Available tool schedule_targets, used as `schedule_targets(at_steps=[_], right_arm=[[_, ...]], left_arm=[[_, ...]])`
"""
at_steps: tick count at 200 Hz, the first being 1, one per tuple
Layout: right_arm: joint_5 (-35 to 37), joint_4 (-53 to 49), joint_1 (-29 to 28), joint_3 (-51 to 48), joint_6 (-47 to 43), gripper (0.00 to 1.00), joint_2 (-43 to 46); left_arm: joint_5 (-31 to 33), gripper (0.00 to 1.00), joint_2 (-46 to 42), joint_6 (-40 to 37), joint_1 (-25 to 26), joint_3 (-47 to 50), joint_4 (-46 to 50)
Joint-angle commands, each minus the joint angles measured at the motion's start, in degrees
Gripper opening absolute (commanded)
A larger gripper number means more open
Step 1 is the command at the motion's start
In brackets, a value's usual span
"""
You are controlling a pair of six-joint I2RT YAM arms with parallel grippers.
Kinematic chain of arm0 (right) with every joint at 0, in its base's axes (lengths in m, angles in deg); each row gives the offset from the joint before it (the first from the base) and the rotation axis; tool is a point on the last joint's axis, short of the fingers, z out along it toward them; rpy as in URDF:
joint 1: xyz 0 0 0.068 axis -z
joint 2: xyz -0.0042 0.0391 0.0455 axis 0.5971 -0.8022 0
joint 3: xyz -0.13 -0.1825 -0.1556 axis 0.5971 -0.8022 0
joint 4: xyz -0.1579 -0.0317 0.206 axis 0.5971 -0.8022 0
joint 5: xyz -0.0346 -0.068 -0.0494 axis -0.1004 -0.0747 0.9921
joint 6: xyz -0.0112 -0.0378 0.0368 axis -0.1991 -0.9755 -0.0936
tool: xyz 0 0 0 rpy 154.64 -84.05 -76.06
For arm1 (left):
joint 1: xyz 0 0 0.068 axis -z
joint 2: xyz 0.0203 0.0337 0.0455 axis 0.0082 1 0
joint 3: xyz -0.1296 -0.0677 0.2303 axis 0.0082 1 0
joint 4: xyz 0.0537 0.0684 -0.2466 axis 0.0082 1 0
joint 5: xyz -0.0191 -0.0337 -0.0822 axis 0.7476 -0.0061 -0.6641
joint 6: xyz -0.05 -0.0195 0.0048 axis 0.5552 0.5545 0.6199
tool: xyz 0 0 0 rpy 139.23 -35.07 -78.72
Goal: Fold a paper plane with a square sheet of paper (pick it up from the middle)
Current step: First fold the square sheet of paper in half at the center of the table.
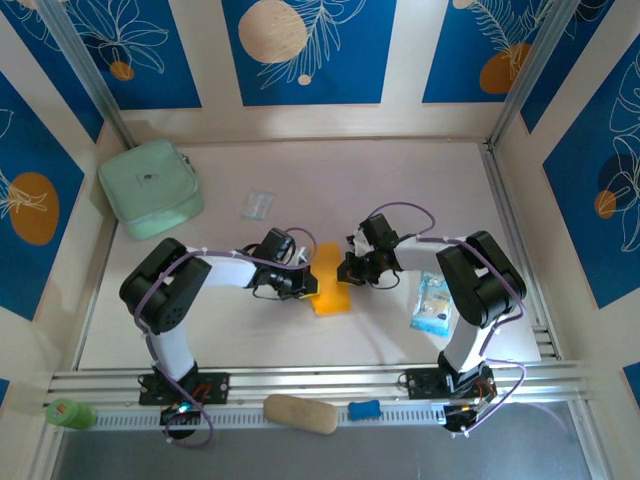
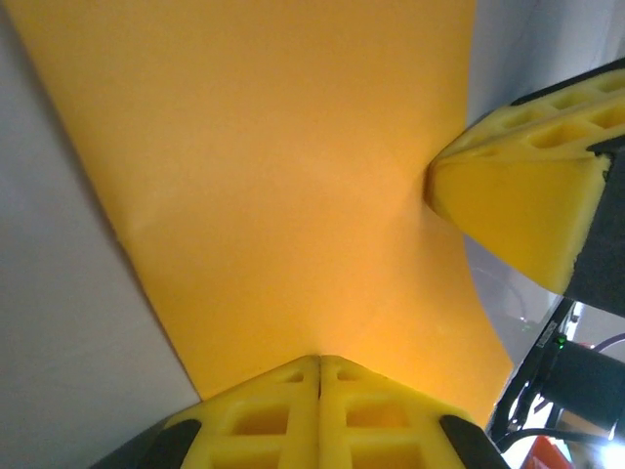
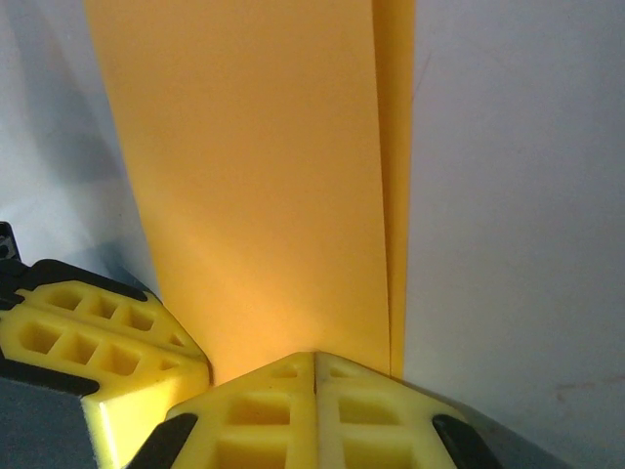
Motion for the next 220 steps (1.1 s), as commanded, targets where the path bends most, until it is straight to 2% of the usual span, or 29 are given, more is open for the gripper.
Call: schedule_targets(at_steps=[1,48,85,122,175,220], right_arm=[[5.6,-6.38,0.09,-3.07,0.28,0.0,-0.96],[5.91,-6.21,0.09,-3.39,0.34,0.0,-0.74],[6.09,-6.25,0.09,-3.41,0.17,0.0,-0.7],[6.19,-6.84,0.08,-2.92,-0.14,0.0,-0.71],[6.41,-6.91,0.09,-3.15,0.06,0.0,-0.64],[6.54,-7.17,0.09,-2.78,0.08,0.0,-0.6]], left_arm=[[4.46,0.0,-0.41,-2.91,0.11,2.72,6.57],[0.31,0.0,-5.71,4.68,0.98,3.24,-2.92],[-2.69,0.0,-4.54,9.07,2.25,3.31,-10.02],[-2.26,0.0,-1.62,6.74,2.34,5.15,-6.92],[2.76,0.0,-0.85,0.99,2.45,9.01,-0.05],[3.26,0.0,-6.09,1.7,2.61,8.32,-0.25]])
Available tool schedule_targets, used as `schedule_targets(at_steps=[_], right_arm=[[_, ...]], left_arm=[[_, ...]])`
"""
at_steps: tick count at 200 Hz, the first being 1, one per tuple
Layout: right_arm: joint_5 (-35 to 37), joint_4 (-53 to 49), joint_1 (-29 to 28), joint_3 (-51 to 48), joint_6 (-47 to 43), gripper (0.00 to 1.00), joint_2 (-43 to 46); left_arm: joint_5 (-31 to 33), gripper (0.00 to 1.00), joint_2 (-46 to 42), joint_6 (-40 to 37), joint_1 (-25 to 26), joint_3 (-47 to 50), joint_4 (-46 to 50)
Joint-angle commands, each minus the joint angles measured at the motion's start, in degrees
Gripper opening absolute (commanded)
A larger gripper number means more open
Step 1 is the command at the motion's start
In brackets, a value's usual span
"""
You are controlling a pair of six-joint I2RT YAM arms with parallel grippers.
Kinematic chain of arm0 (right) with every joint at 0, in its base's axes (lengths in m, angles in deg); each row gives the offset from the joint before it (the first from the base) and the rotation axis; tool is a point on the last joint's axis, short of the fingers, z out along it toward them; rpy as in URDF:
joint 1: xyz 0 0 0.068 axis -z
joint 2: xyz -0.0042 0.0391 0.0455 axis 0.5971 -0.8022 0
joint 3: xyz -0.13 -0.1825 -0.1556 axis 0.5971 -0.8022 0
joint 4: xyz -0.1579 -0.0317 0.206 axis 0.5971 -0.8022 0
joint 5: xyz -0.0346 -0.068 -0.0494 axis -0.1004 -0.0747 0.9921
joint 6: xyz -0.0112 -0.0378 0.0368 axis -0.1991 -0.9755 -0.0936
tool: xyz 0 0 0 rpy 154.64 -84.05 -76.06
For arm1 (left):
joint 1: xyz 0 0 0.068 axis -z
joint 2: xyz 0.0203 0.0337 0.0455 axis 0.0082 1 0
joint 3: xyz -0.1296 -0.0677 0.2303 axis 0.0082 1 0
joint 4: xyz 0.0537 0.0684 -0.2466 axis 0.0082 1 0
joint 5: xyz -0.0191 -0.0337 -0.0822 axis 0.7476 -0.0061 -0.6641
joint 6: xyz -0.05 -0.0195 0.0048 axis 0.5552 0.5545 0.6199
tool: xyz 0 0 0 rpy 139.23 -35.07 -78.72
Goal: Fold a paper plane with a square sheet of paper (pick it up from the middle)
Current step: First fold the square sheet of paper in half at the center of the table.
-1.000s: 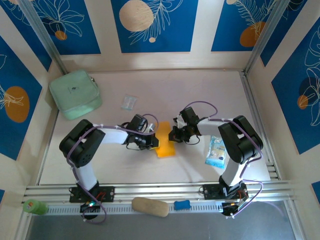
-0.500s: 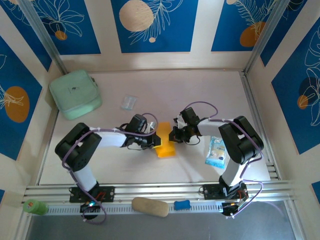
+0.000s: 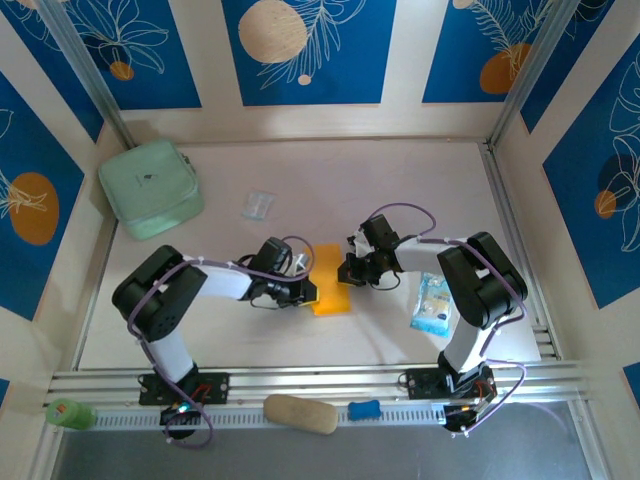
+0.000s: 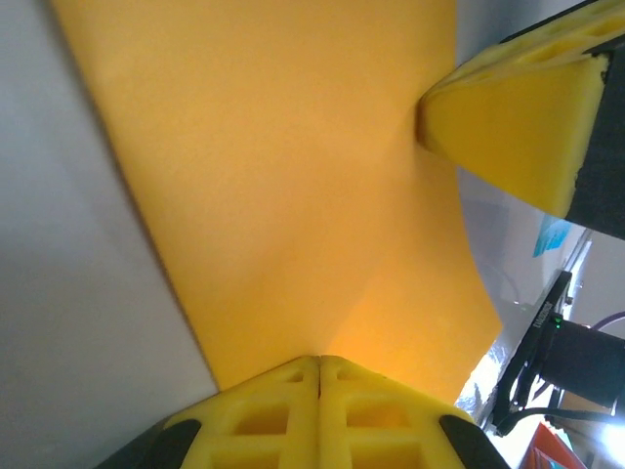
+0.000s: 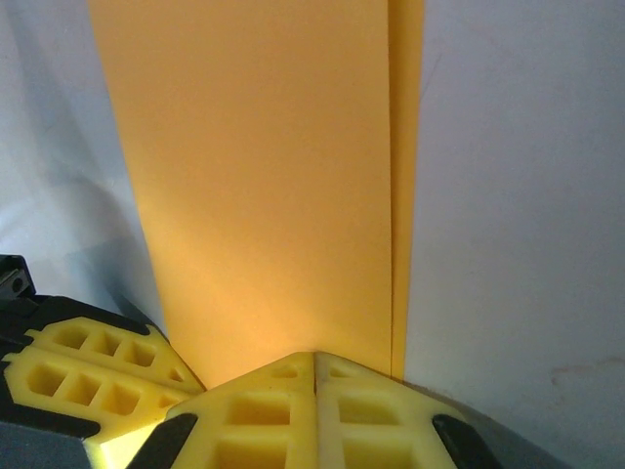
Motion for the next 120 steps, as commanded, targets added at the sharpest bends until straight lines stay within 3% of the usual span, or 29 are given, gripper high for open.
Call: schedule_targets(at_steps=[1,62,120], right_arm=[[6.54,-7.39,0.09,-2.13,-0.07,0.0,-1.1],[6.79,-8.09,0.06,-1.64,0.02,0.0,-0.98],[6.83,-8.09,0.08,-1.83,0.02,0.0,-0.89]], left_arm=[[2.78,0.0,-2.59,-1.12,0.5,1.37,7.16],[-0.56,0.01,-4.89,1.27,1.2,-4.0,7.09],[-0.19,0.01,-0.52,0.18,1.56,1.88,6.17]])
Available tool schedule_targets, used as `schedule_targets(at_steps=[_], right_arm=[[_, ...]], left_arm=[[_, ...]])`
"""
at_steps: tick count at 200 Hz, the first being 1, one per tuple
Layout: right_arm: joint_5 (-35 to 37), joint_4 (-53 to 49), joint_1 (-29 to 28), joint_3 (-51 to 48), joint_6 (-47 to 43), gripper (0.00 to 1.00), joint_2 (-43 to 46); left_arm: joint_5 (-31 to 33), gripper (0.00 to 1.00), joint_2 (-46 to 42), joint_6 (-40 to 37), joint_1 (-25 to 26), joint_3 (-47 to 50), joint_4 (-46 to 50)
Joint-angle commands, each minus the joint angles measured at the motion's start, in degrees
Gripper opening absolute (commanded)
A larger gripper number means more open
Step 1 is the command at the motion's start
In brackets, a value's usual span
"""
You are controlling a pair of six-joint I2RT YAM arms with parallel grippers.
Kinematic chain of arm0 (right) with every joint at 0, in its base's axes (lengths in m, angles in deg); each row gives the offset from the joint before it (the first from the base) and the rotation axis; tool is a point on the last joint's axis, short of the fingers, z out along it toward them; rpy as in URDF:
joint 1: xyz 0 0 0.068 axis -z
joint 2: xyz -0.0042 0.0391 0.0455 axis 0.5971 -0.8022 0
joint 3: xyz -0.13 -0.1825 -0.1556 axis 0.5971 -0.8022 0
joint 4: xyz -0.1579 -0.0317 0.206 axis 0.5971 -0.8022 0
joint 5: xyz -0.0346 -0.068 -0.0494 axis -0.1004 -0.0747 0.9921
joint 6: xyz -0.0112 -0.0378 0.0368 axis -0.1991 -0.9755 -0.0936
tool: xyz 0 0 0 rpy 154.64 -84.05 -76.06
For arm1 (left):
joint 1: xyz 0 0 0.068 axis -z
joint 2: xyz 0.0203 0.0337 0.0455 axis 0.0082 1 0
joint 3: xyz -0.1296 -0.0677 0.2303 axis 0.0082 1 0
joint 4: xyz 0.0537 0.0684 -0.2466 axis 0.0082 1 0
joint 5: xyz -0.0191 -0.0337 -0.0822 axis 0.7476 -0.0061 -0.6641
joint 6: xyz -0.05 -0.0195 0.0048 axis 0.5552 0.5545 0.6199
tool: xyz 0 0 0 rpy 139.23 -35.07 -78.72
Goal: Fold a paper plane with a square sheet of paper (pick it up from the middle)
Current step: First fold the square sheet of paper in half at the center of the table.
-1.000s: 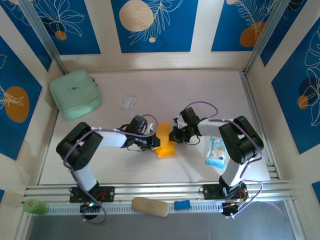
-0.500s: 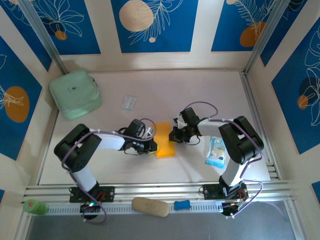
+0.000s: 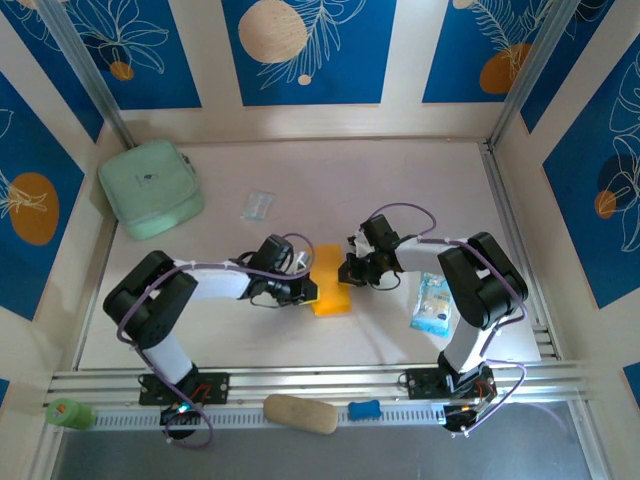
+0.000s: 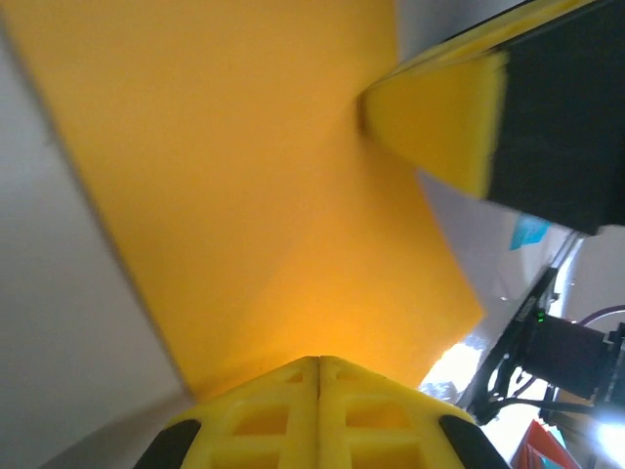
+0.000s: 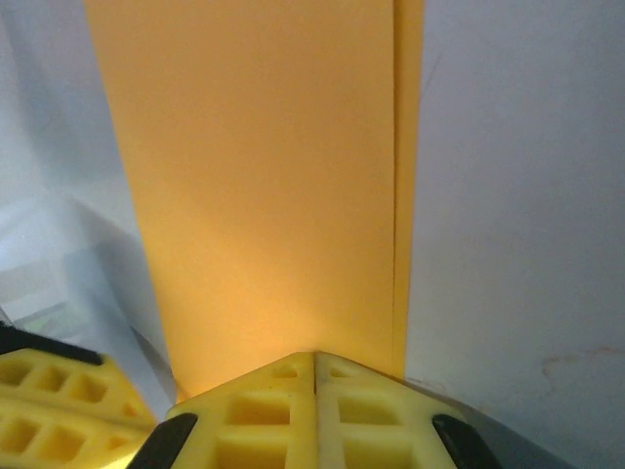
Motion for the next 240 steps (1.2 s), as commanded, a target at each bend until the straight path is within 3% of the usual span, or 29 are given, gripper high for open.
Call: schedule_targets(at_steps=[1,81,156,191,240], right_arm=[[6.39,-7.44,0.08,-1.89,0.04,0.0,-1.11],[6.71,-7.53,0.0,-2.39,0.13,0.0,-0.22],[6.74,-6.95,0.0,-2.68,0.35,0.0,-0.69],[6.74,-7.03,0.0,-2.45,0.35,0.0,-0.87],[6.95,-7.52,-0.05,-2.38,0.28,0.0,-0.85]], left_arm=[[-0.99,0.01,2.34,-0.51,0.58,3.15,1.3],[4.88,0.01,-3.77,-4.51,1.21,1.24,10.23],[0.17,0.03,-0.7,0.31,3.54,-2.46,2.69],[1.79,0.03,1.35,-1.45,3.96,0.94,4.83],[2.63,0.03,-2.1,-3.21,4.27,7.24,5.51]])
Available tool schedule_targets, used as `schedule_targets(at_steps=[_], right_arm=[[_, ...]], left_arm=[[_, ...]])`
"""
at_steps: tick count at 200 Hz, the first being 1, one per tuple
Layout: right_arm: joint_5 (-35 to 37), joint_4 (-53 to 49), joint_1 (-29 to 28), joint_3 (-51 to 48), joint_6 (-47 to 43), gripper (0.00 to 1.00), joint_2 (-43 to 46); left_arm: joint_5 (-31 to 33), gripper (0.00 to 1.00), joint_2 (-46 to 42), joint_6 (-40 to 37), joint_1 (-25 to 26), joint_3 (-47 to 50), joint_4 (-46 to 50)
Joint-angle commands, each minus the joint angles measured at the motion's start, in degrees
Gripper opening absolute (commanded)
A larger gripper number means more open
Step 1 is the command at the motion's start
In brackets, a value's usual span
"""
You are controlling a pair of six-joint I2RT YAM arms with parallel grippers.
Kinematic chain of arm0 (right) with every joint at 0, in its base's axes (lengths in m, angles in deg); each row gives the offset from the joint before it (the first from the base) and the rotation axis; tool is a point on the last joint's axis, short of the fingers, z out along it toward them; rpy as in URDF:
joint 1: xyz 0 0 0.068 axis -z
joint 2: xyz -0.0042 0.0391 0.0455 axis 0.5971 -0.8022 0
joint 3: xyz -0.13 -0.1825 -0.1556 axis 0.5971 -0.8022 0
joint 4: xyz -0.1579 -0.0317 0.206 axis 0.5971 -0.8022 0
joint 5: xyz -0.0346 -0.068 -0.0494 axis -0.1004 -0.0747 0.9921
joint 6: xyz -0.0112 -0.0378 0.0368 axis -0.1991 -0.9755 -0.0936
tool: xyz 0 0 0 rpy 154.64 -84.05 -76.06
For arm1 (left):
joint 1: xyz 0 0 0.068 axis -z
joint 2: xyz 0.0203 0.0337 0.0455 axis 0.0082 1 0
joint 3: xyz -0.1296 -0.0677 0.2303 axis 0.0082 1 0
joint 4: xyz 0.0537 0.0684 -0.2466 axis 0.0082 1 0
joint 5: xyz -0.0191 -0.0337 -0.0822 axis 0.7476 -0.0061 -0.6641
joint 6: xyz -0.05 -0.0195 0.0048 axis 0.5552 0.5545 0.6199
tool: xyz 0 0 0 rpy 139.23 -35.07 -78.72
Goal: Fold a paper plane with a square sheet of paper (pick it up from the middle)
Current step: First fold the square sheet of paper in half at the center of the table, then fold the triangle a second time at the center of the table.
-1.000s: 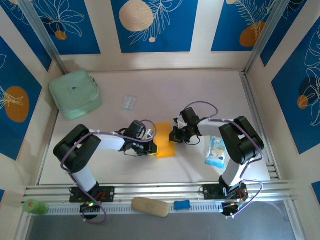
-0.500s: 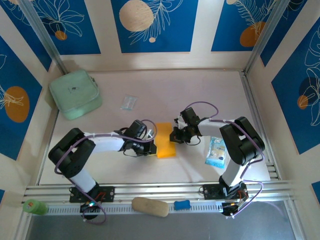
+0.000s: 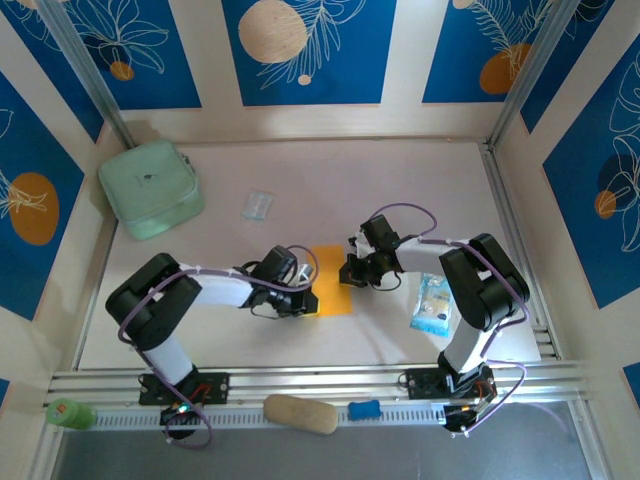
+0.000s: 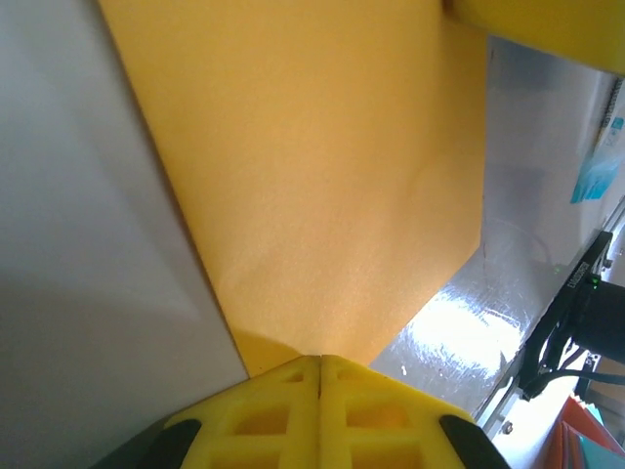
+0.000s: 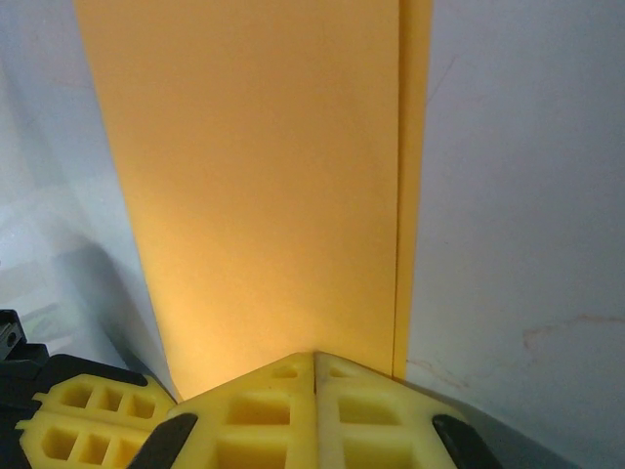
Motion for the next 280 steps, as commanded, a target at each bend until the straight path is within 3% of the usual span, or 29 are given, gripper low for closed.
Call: schedule_targets(at_steps=[1,85,123,197,280], right_arm=[[6.02,-6.13,0.04,-2.3,0.25,0.0,-1.55],[6.36,-6.74,-0.13,-1.78,0.11,0.0,-1.82],[6.01,-6.9,-0.4,-1.43,-0.2,0.0,-1.73],[5.44,-6.43,-0.6,-1.19,-0.33,0.0,-2.68],[4.78,-7.05,-0.42,0.4,-1.56,0.0,-3.87]], left_arm=[[1.08,0.03,-1.39,-2.44,0.75,4.03,6.27],[7.94,0.03,-7.9,-10.35,3.94,-3.37,18.73],[15.05,0.05,-10.39,-10.01,2.63,-7.19,21.96],[-3.14,0.05,10.09,-4.13,-9.3,-20.72,8.41],[0.59,0.04,15.16,-6.91,-10.68,-18.21,11.76]])
